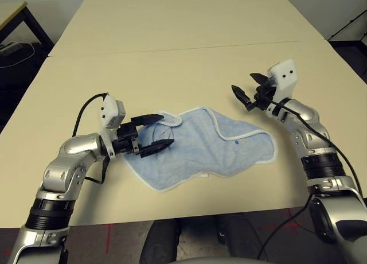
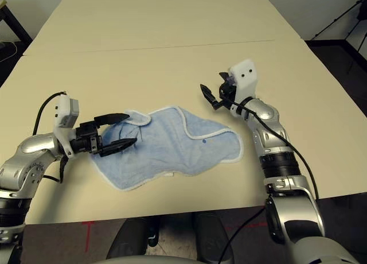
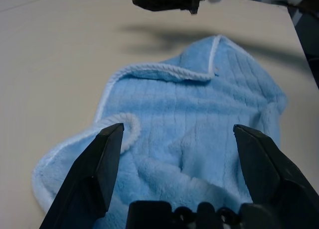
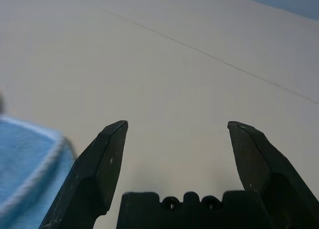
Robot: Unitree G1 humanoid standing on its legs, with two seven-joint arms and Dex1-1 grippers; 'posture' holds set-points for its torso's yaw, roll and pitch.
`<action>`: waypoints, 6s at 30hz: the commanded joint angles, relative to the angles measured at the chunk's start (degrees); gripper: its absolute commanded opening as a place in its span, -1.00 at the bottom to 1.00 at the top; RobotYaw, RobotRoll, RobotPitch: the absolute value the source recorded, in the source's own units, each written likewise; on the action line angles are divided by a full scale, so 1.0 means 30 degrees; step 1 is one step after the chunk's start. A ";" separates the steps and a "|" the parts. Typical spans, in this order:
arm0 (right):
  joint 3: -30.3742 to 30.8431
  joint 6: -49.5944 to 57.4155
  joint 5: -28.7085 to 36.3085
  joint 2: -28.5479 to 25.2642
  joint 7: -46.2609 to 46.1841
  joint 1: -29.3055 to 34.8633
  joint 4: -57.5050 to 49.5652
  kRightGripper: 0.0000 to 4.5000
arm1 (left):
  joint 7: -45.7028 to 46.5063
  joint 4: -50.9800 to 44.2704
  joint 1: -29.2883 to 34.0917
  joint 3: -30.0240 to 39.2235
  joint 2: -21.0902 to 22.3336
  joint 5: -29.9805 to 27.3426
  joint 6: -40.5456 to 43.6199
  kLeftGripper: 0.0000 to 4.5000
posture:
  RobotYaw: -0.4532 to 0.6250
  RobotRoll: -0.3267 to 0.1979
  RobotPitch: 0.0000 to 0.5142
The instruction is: Fold the towel and set it aside.
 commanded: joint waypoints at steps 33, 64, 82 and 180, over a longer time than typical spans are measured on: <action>0.7435 2.6122 0.6783 -0.4543 -0.0144 -0.5751 -1.2261 0.97 | 0.0622 0.0284 -0.0578 -0.0546 -0.0869 0.0994 -0.1552 0.98 | -0.02 0.25 -0.23; 0.8711 2.6121 0.7613 -0.4436 -0.4509 -0.4422 -1.3071 -0.10 | 0.0962 -0.1226 -0.0231 -0.0081 -0.0606 0.0122 -0.0218 1.00 | -0.06 0.25 -0.12; 0.8506 2.4315 0.6251 -0.4638 -0.4081 -0.6685 -1.1320 -0.99 | 0.1070 -0.1550 -0.0134 -0.0148 -0.0677 0.0020 0.0135 1.00 | -0.08 0.25 -0.12; 0.3702 -1.9919 -1.1521 -0.2297 -1.4804 -1.4951 1.5106 -0.99 | 0.9521 0.2863 -0.3119 -0.2864 -0.4891 0.7041 -0.1966 1.00 | -0.05 0.25 -0.33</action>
